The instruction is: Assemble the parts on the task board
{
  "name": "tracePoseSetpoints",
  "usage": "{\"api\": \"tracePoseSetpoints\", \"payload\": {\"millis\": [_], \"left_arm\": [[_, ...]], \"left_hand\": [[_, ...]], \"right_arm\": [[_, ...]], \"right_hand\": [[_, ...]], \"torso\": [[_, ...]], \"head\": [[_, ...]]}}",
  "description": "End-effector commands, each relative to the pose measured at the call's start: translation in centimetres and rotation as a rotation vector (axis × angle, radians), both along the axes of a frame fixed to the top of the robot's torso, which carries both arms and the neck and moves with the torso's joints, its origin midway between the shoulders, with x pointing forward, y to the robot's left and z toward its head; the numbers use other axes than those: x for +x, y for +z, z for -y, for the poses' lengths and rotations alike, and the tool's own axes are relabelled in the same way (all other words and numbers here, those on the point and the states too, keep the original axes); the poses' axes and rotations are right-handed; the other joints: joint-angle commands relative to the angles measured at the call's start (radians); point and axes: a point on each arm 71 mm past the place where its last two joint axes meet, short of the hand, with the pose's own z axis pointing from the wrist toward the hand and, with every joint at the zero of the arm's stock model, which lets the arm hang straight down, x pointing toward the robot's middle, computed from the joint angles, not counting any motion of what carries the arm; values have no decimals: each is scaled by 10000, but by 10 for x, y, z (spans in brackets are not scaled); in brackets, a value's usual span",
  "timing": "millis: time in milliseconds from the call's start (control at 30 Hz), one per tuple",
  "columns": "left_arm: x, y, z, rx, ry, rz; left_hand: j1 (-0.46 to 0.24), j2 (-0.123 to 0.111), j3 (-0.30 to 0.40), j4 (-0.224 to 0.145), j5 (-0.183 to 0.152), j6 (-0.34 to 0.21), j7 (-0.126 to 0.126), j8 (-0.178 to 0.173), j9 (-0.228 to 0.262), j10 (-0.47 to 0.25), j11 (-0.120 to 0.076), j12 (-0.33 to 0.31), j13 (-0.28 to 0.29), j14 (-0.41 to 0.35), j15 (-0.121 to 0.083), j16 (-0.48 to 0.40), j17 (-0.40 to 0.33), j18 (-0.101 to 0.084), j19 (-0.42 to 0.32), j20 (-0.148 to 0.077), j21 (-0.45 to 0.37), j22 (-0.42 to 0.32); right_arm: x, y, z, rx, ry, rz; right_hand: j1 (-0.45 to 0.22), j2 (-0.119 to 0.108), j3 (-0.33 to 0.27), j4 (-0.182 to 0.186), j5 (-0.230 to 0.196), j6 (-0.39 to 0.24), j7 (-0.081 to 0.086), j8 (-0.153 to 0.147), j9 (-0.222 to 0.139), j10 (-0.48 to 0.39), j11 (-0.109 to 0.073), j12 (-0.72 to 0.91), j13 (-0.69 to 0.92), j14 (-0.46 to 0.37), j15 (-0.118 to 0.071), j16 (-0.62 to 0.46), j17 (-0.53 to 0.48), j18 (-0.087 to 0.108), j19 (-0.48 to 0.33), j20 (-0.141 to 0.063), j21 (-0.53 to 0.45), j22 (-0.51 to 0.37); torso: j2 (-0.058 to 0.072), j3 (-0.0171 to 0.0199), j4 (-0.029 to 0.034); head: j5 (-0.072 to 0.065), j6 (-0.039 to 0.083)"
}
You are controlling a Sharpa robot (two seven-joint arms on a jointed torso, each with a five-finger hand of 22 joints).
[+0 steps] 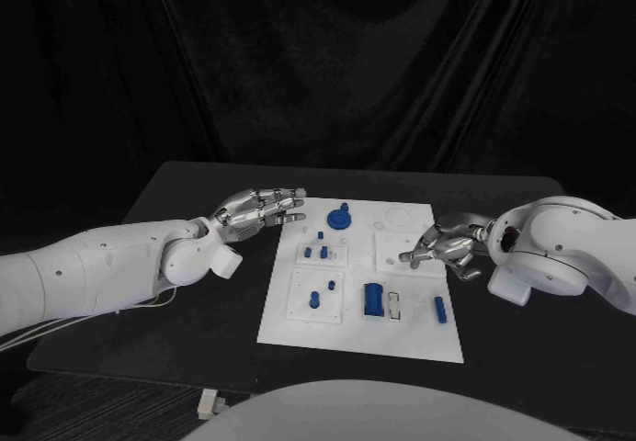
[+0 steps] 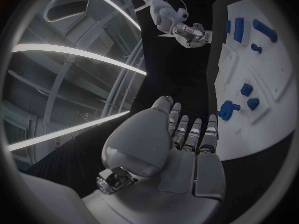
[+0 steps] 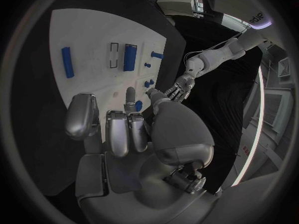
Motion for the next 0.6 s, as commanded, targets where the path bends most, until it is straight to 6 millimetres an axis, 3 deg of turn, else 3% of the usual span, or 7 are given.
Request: {"api": "tracePoseSetpoints", "payload": {"millis": [33, 200, 267, 433, 600], "left_arm": [[0, 1, 1, -154, 0, 46], [-1, 1, 1, -151, 20, 54], [-1, 1, 0, -136, 49, 57], [-1, 1, -2, -109, 86, 56], [-1, 1, -1, -122, 59, 52]], "left_hand": [[6, 8, 74, -16, 42, 43, 58, 59, -7, 87, 0, 46, 17, 92, 3, 46, 13, 99, 50, 23, 44, -4], [6, 4, 78, -18, 44, 45, 59, 61, -7, 91, 2, 50, 18, 81, 1, 39, 10, 100, 49, 23, 44, -8], [6, 1, 83, -20, 46, 58, 60, 65, -5, 96, 5, 56, 19, 85, -4, 43, 11, 100, 58, 23, 48, 0], [6, 1, 83, -20, 46, 58, 60, 65, -5, 96, 5, 56, 19, 85, -4, 43, 11, 100, 58, 23, 48, 0], [6, 1, 83, -20, 46, 58, 60, 65, -5, 96, 5, 56, 19, 85, -4, 43, 11, 100, 58, 23, 48, 0]], "right_arm": [[-3, -1, 11, -1810, 860, -39], [1, -3, 27, -3328, 1185, 562], [0, -8, 34, -3917, 1280, 786], [-3, -17, 41, -4438, 1351, 900], [-8, -27, 42, -4559, 1364, 881]], "right_hand": [[92, 35, -33, -47, -94, 60, 4, -9, -51, 1055, 49, 26, 2634, 820, 9, -43, 1601, 22, 87, 18, 105, 1561], [-399, 261, -238, 392, -226, 755, -146, -30, -262, 1055, -74, 26, 2634, 809, -78, -89, 1520, 9, 143, -25, 240, 1594], [-539, 316, -324, 554, -303, 982, -170, -336, -511, 1055, -108, 26, 2634, 780, -114, -178, 1373, 17, 126, -68, 196, 1579], [-504, 333, -369, 587, -316, 1306, -184, -722, -804, 1055, -118, 26, 2634, 778, -125, -199, 1340, 17, 125, -84, 189, 1575], [-516, 342, -403, 617, -359, 1548, -219, -845, -905, 1055, -145, 26, 2634, 775, -146, -214, 1313, 15, 133, -99, 208, 1580]], "torso": [[-6, 4, -1], [-28, -11, -19], [-36, -20, -7], [-37, -28, -11], [5, -1, 7]], "head": [[-43, 1], [-66, 1], [-75, 1], [-73, 1], [-151, 1]]}}
